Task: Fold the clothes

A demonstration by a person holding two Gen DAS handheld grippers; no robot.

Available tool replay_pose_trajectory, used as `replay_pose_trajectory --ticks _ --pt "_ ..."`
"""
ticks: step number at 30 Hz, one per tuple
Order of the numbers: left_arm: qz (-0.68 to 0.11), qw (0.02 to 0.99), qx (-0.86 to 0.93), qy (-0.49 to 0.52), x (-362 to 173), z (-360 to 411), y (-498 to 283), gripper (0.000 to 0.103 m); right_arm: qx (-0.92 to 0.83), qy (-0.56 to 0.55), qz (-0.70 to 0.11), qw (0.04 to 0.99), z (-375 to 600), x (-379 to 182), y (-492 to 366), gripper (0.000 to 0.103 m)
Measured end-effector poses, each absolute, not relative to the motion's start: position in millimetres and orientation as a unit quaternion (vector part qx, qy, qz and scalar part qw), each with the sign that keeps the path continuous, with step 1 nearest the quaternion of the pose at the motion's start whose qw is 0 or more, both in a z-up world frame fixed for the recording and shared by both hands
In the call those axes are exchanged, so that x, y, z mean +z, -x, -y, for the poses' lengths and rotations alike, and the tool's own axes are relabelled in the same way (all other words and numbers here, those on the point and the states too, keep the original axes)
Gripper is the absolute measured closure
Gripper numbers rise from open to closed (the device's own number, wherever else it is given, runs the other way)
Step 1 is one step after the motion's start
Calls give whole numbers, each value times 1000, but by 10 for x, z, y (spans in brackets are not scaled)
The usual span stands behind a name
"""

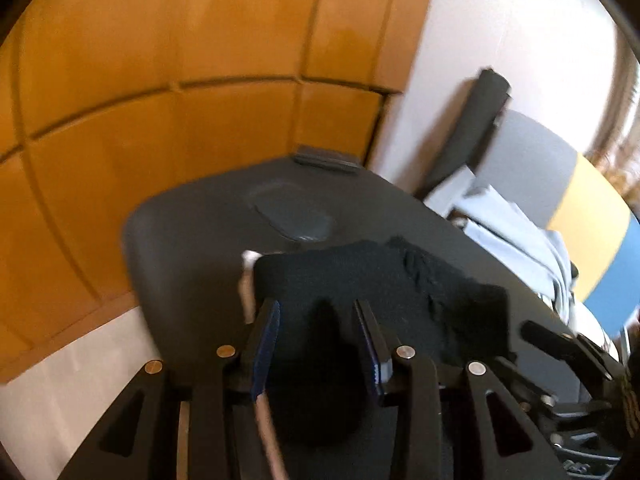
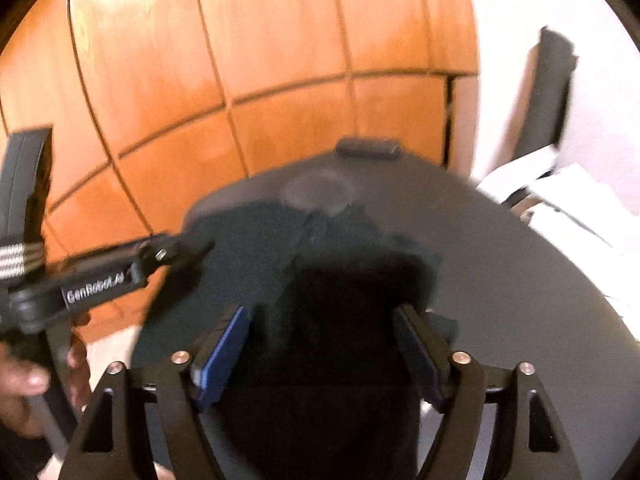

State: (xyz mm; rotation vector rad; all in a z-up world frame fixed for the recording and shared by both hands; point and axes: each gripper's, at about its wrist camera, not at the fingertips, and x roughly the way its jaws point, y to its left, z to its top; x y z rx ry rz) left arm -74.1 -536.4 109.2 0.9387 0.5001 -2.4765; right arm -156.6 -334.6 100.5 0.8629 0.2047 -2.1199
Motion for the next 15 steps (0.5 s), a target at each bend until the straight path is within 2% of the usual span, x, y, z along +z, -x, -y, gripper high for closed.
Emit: replay_pose_trajectory --ticks 2,5,7,8,10,15 --pt "-181 243 -886 -352 1242 5272 600 65 -853 -325 -76 401 3257 1218 1356 0" --pt "-175 210 -902 -335 1508 4993 283 65 -863 -306 -66 397 3159 1509 1003 0" --pt "-136 221 -914 -311 1712 4748 47 65 -880 -290 -63 372 3089 1678 798 0" --pt "-103 230 -922 -295 1819 4603 -68 70 -887 -283 -61 360 3051 1745 702 0" --pt "-81 217 -934 -274 1952 4454 -201 73 -886 -286 -53 360 2995 1815 559 0" --pt "-58 246 -933 -255 2101 4296 -382 73 -886 -293 -66 354 2918 1881 333 0"
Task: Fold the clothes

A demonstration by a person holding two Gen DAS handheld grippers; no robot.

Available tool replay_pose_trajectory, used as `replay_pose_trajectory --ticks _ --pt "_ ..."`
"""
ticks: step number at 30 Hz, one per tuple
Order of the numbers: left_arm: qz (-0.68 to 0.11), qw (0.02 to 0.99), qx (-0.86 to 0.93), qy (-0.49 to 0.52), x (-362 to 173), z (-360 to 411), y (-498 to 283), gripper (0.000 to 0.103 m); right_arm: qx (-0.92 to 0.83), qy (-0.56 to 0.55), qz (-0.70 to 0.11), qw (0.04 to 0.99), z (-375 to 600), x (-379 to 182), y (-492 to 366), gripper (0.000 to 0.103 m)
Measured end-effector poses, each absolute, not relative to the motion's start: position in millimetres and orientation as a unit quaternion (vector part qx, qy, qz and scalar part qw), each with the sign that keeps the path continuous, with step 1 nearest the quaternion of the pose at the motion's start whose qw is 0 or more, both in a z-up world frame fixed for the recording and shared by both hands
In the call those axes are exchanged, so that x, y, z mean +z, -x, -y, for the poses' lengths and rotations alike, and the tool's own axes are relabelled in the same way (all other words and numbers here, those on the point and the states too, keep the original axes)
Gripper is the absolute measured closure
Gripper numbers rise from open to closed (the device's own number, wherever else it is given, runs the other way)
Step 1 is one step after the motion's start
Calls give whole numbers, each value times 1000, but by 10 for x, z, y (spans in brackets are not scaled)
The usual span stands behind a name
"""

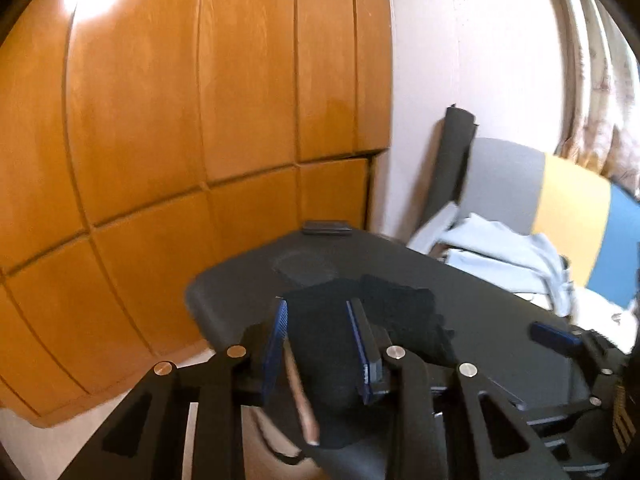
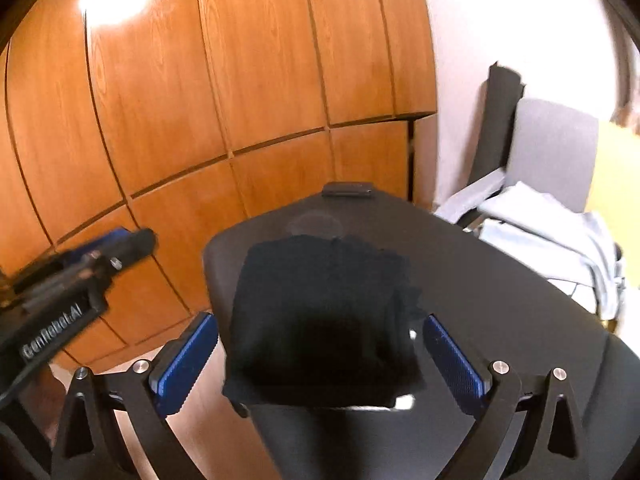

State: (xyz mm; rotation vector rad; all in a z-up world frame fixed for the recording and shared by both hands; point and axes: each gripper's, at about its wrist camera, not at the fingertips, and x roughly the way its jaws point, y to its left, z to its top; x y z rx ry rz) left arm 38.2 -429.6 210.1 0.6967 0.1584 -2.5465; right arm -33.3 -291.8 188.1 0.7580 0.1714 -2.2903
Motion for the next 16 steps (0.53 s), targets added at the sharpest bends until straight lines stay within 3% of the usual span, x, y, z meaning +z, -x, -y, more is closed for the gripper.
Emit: replay_pose_trajectory --ticks 10,16 --pt "-81 226 -926 -292 2003 4246 -257 73 -897 -256 -101 346 2933 1905 74 0" --pt "-91 224 -935 -259 2022 4302 -342 73 -899 -256 -117 336 2943 1834 56 0"
